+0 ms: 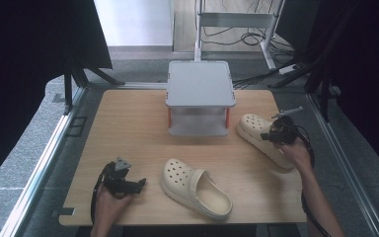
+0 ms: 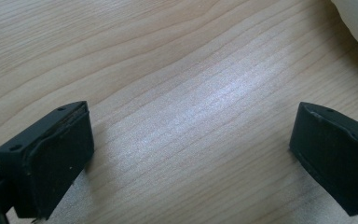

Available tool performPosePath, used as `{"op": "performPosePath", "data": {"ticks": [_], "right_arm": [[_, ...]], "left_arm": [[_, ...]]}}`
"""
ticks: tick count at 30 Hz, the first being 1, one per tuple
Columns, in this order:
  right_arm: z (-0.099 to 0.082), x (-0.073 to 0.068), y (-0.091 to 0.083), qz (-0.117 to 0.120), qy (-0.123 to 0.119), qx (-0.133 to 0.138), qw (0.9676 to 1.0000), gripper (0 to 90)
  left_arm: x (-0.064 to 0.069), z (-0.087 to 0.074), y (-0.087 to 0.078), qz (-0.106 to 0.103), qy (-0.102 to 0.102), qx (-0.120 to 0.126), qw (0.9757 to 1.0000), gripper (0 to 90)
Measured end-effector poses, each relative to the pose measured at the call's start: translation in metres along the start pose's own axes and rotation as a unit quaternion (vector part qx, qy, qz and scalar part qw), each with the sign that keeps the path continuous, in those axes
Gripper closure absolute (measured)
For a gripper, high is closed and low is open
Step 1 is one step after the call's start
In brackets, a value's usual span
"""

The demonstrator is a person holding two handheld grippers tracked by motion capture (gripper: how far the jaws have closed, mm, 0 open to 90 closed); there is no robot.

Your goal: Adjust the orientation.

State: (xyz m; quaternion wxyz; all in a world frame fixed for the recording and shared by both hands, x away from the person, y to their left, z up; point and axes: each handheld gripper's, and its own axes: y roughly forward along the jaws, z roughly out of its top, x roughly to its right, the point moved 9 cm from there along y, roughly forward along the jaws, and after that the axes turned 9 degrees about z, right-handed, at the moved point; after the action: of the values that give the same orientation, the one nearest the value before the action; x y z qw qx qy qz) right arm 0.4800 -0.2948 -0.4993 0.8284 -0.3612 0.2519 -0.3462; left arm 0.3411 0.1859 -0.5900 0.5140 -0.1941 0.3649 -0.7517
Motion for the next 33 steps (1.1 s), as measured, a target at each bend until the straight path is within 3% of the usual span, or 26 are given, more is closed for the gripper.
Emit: {"op": "performPosePath", "data": {"ticks": [4, 9, 15, 16, 17, 19, 20, 26, 27, 28, 33], "right_arm": [[0.002, -0.009, -0.011, -0.008, -0.003, 0.005, 1.0, 76.6], [0.004, -0.039, -0.031, -0.012, -0.011, 0.007, 0.9998, 76.6], [0.005, -0.077, -0.037, 0.007, -0.033, 0.004, 0.9994, 76.4], [0.005, -0.077, -0.037, 0.007, -0.033, 0.004, 0.9994, 76.4], [0.006, -0.091, -0.036, 0.015, -0.045, 0.002, 0.9989, 76.4], [0.006, -0.098, -0.034, 0.02, -0.051, 0.003, 0.9985, 76.4], [0.008, -0.113, -0.03, 0.028, -0.063, 0.001, 0.9976, 76.4], [0.012, -0.156, -0.007, 0.058, -0.093, -0.004, 0.994, 76.4], [0.012, -0.156, -0.007, 0.058, -0.093, -0.004, 0.994, 76.4], [0.013, -0.169, 0.002, 0.064, -0.103, -0.009, 0.9926, 76.2], [0.014, -0.192, 0.026, 0.077, -0.115, -0.019, 0.9903, 76.1]], "left_arm": [[0.0, 0.0, 0.0, 0.0, 0.0, 0.0, 1.0, 0.0], [0.0, 0.0, 0.0, 0.0, 0.0, 0.0, 1.0, 0.0], [0.0, 0.0, 0.0, 0.001, 0.002, -0.001, 1.0, 0.0], [0.0, 0.0, 0.0, 0.001, 0.002, -0.001, 1.0, 0.0], [0.0, 0.0, 0.0, 0.001, 0.001, -0.001, 1.0, 0.0], [0.0, 0.0, 0.0, 0.0, 0.0, 0.001, 1.0, 0.0], [0.0, 0.0, 0.0, 0.001, 0.001, 0.0, 1.0, 0.0], [0.0, 0.0, 0.0, 0.001, 0.001, -0.001, 1.0, 0.0], [0.0, 0.0, 0.0, 0.001, 0.001, -0.001, 1.0, 0.0], [0.0, 0.0, 0.0, 0.0, 0.0, 0.0, 1.0, 0.0], [0.0, 0.0, 0.0, 0.0, 0.001, 0.0, 1.0, 0.0]]}}
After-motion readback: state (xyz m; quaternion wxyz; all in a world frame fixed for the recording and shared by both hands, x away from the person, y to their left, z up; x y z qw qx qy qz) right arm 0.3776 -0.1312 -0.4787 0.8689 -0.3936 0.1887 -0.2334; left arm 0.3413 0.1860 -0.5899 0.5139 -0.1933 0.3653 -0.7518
